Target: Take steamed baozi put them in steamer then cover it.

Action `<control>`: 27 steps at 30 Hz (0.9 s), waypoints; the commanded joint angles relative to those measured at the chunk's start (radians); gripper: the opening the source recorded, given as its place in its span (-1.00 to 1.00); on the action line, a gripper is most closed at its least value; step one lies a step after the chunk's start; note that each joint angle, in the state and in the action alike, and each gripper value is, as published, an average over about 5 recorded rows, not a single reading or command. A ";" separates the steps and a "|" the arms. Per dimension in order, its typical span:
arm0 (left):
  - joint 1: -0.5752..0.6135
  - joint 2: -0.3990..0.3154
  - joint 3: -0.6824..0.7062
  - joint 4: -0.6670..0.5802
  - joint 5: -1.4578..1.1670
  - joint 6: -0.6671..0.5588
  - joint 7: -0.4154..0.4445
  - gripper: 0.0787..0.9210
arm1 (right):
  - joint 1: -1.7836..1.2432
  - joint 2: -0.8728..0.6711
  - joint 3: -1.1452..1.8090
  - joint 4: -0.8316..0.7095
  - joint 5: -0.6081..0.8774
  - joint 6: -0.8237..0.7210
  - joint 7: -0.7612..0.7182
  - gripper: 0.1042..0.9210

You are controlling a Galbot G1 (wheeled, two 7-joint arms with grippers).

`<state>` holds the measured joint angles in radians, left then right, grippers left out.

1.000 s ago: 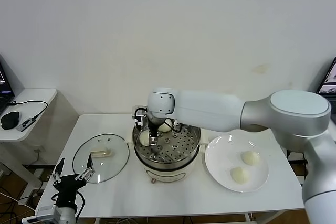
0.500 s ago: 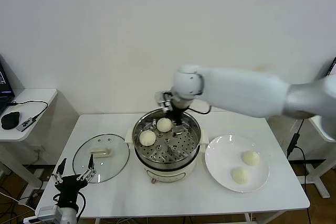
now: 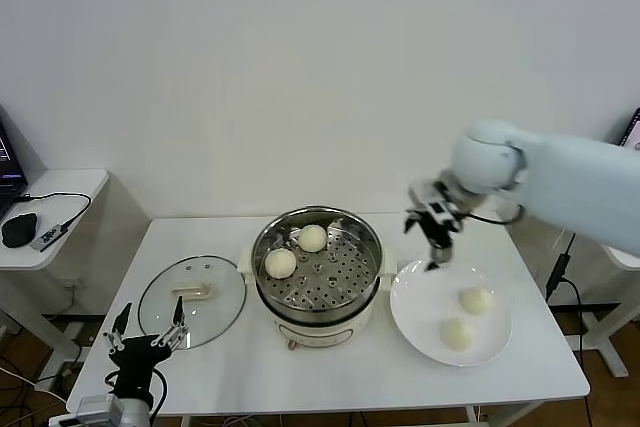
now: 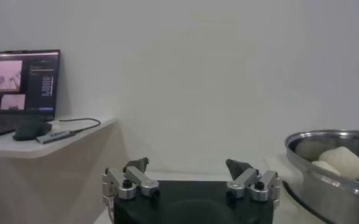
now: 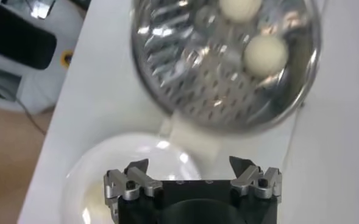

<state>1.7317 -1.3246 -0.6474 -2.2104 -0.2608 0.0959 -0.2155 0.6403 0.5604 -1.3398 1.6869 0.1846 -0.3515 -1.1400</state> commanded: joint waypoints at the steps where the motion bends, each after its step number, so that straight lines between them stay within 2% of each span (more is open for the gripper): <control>1: 0.003 0.001 0.004 0.005 0.003 -0.001 -0.001 0.77 | -0.149 -0.238 0.044 0.076 -0.152 0.063 -0.024 0.76; 8: 0.011 0.001 -0.003 0.015 0.003 -0.004 0.001 0.77 | -0.444 -0.268 0.255 0.037 -0.249 0.080 0.008 0.76; 15: 0.008 -0.007 -0.001 0.021 0.008 -0.003 0.002 0.77 | -0.664 -0.195 0.402 -0.035 -0.280 0.081 0.052 0.76; 27: 0.007 -0.016 -0.022 0.038 0.008 -0.005 0.001 0.77 | -0.761 -0.062 0.468 -0.149 -0.305 0.072 0.090 0.76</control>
<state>1.7383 -1.3415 -0.6662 -2.1727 -0.2524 0.0914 -0.2137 -0.0108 0.4592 -0.9386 1.5862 -0.0943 -0.2851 -1.0646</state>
